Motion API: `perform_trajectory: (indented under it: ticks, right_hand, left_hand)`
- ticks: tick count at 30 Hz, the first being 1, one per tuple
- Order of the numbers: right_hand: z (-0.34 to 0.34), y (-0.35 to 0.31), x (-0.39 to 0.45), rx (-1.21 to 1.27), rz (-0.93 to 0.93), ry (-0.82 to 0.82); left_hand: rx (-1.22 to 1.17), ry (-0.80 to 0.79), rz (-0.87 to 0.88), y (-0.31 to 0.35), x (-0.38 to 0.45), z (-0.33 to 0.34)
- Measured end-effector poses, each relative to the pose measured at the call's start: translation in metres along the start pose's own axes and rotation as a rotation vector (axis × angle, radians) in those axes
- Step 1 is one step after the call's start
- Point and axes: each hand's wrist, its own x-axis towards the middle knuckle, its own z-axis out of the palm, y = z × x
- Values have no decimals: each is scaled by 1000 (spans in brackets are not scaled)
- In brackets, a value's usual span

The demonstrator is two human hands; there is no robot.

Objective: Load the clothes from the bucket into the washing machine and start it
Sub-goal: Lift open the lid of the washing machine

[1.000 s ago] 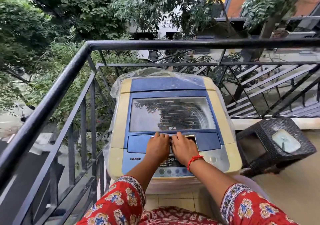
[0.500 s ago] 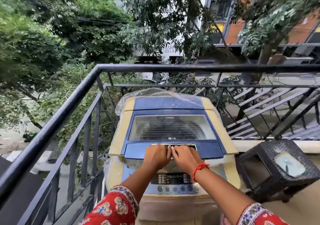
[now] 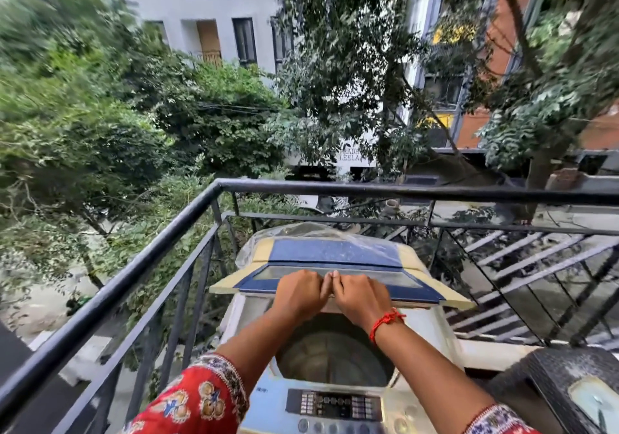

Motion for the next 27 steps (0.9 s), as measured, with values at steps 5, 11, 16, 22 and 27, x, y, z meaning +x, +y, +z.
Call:
perform_trajectory:
  ticks: [5,11,16,22,27]
  right_hand:
    - [-15,5,28,-19,-37,34]
    - [-36,9,76,1,-33,29]
    - [-49,10,120,-20,-8,28]
    - [-55,13,171,-47,-11,49]
    - [-56,17,206,-39,24,88]
  left_hand:
    - [41,35,28,-2,31,-12]
    - [-26,9,49,-7,80,-35]
    - [-34,47,95,-16,121,-48]
    - [-20,84,141,-30,172,-53]
    - [-20,99,145,-39,210,-51]
